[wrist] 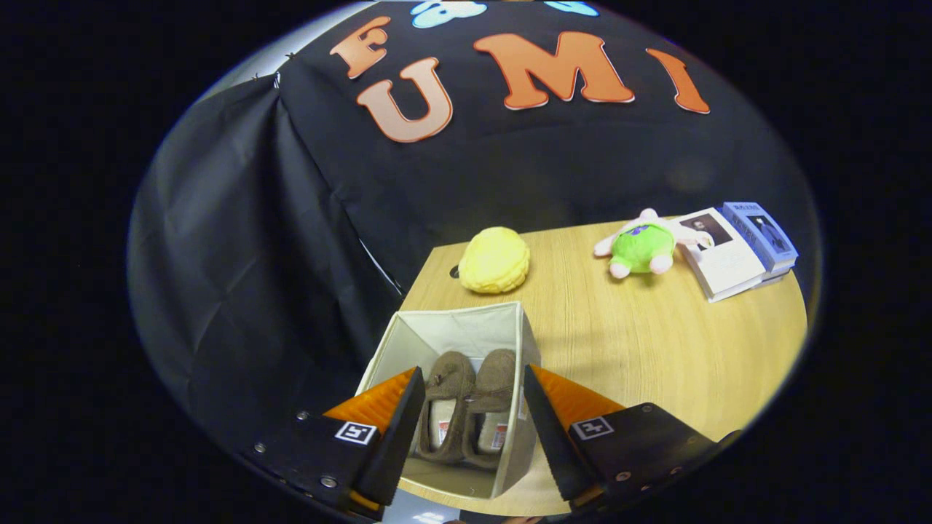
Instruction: Open the storage box then place both shoes into the box .Put the left shoe in first, then the right shoe, with the right side of both shoes facing outward in a uniform manner.
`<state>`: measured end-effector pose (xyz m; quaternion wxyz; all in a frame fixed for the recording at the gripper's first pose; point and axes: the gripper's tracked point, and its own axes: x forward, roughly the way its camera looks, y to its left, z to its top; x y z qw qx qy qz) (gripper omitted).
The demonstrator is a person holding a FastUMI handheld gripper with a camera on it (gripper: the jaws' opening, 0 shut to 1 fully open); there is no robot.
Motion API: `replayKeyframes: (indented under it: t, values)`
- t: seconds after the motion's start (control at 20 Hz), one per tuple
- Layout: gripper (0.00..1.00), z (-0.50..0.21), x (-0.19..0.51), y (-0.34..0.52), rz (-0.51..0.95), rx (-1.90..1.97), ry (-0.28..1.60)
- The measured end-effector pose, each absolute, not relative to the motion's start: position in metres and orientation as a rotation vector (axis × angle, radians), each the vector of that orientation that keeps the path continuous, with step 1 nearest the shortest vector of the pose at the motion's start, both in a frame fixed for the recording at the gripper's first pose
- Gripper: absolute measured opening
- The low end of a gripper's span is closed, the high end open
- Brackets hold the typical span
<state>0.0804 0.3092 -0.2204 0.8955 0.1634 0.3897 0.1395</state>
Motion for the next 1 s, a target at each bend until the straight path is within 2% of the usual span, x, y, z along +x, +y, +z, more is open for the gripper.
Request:
replayKeyframes:
  t: [0.35,1.0]
  values:
    - [0.96,-0.161,0.065,0.224,0.273,0.252,0.541]
    - [0.98,-0.075,0.010,0.070,0.154,0.103,0.041]
